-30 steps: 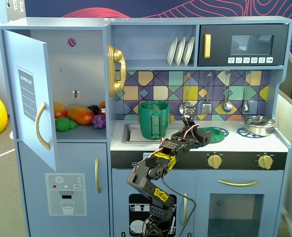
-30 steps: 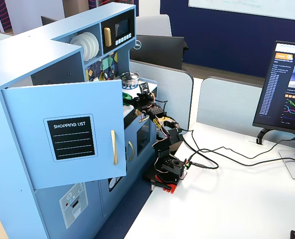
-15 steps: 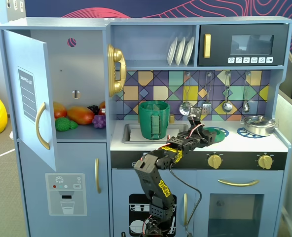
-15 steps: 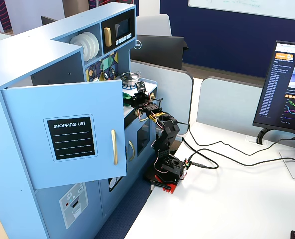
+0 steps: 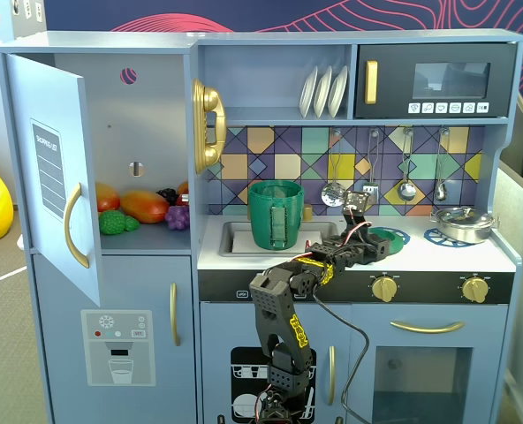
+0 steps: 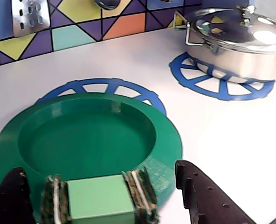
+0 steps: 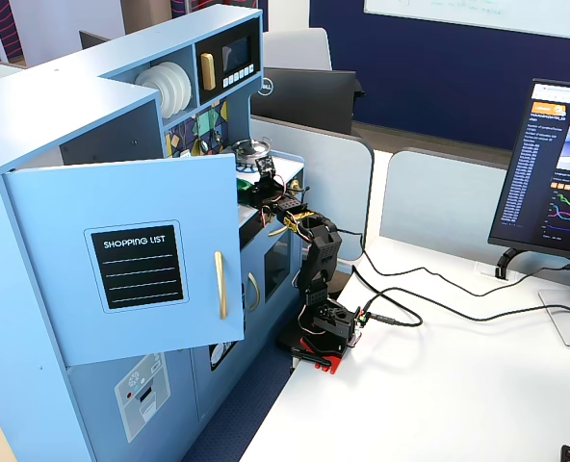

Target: Pick up the lid from the counter and put it on the green recipient

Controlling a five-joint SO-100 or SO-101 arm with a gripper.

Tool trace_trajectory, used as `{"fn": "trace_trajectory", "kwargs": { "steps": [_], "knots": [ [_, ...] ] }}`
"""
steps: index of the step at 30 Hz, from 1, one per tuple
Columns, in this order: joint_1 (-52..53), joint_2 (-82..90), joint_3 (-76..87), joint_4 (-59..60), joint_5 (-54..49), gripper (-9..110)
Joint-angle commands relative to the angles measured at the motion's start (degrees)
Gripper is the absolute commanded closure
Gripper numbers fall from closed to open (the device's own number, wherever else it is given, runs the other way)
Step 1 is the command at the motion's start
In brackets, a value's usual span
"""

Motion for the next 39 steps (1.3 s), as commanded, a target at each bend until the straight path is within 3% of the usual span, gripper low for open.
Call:
{"fn": "trace_trajectory", "kwargs": {
  "steps": [1, 4, 5, 19, 30, 39],
  "knots": [
    [-1.49, 0.44, -4.66, -1.85, -0.70, 77],
    [-2.64, 0.35, -4.22, -0.97, -3.69, 99],
    [-2.90, 0.44, -3.96, -1.14, -3.78, 101],
    [-2.29, 3.78, -5.98, -3.08, -0.26, 101],
    [-3.78, 14.06, -19.60, 12.30, 5.36, 101],
    [-12.22, 16.88, -27.60, 21.18, 6.68, 101]
  ]
}}
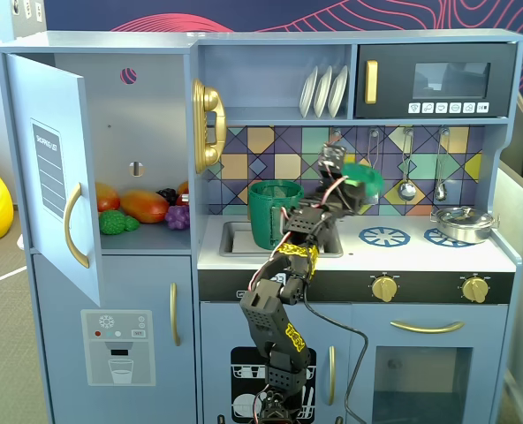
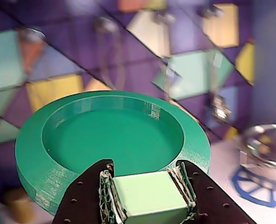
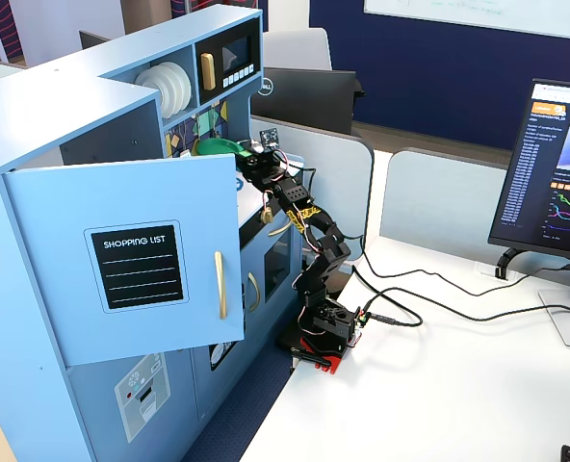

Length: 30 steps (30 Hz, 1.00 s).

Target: Pick up the lid from the counter and put it on the green recipient

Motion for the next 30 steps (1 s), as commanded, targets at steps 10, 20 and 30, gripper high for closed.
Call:
{"fn": "trace_trajectory", "kwargs": {
  "steps": [10, 20, 30],
  "knots": [
    [-14.68, 1.23, -13.45, 9.58, -4.83, 101],
    [-20.74, 0.79, -13.36, 11.69, -6.68, 102],
    [-23.12, -0.18, -11.43, 11.87, -7.73, 102]
  ]
}}
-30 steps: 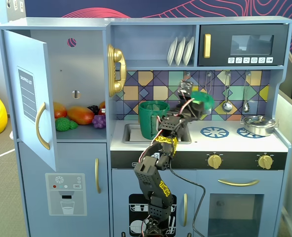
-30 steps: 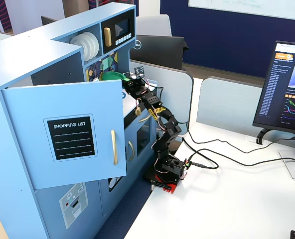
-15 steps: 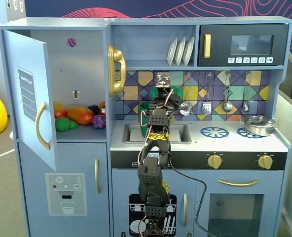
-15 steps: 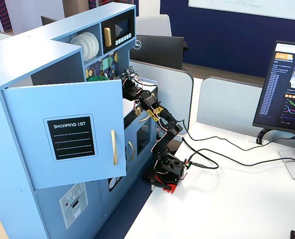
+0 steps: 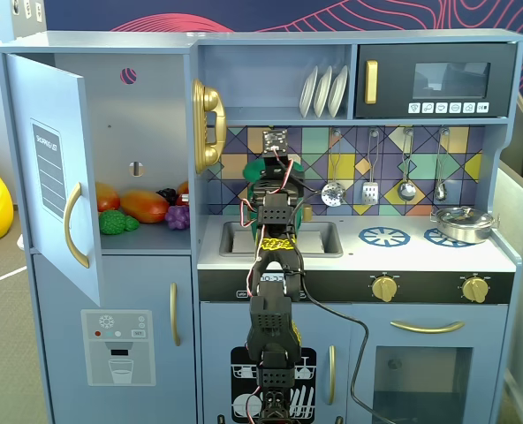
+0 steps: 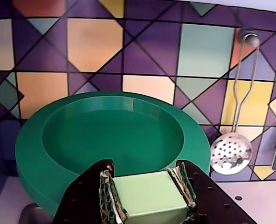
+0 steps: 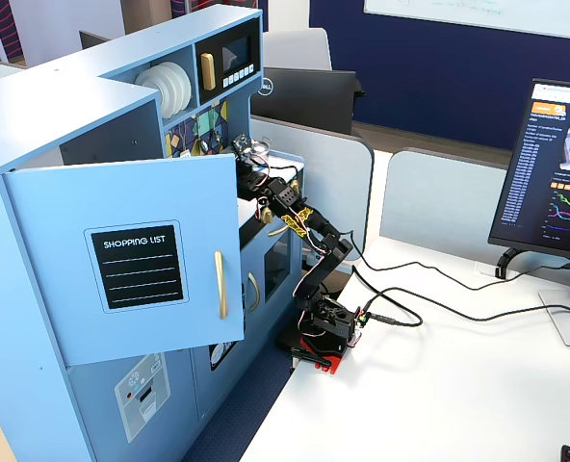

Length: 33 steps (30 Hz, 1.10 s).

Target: Pick up the lid from the counter and put it on the green recipient

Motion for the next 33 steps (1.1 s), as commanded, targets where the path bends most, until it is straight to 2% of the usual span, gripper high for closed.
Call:
{"fn": "trace_trajectory", "kwargs": {
  "steps": [1, 29, 33],
  "knots": [
    [-0.53, 0.00, -2.37, 0.00, -0.88, 102],
    [0.97, -3.96, 2.37, -2.99, -3.69, 101],
    [0.88, -4.13, 1.93, -5.54, 1.67, 77]
  ]
}}
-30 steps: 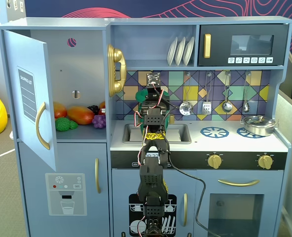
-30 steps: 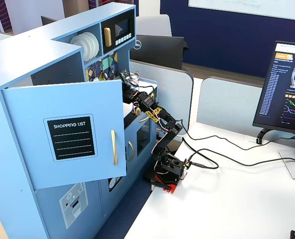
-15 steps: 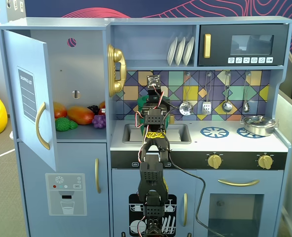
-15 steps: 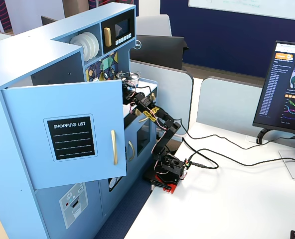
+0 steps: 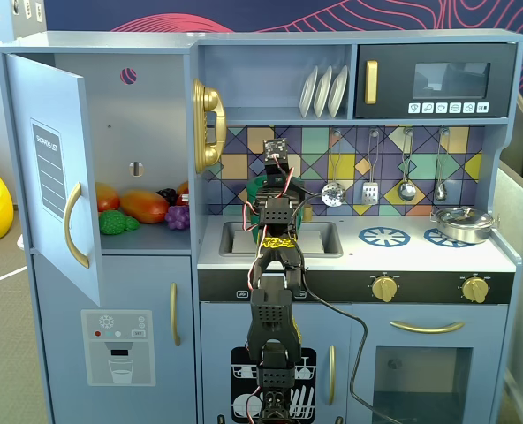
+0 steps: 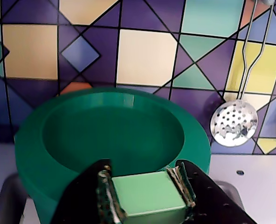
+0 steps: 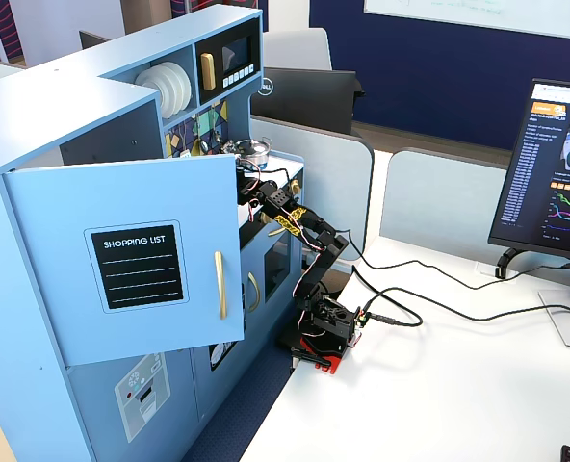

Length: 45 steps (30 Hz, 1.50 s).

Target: Pick up the lid from the counter and put it on the green recipient

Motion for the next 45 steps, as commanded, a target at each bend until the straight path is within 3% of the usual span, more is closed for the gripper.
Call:
{"fn": "trace_trajectory", "kwargs": {
  "steps": [1, 6, 12, 22, 36, 41, 45],
  "knots": [
    [0.44, 0.26, -1.05, -3.34, 3.60, 74],
    [0.18, -0.09, -2.81, -3.96, 4.75, 65],
    [0.26, 2.37, -5.19, -2.46, 4.39, 64],
    [4.04, 18.11, -4.48, 12.39, 4.57, 65],
    [6.06, 50.01, 27.77, 38.67, 6.06, 69],
    [3.87, 53.88, 40.78, 39.55, 4.22, 78],
    [2.64, 57.39, 52.91, 39.64, 0.88, 92]
  ]
}}
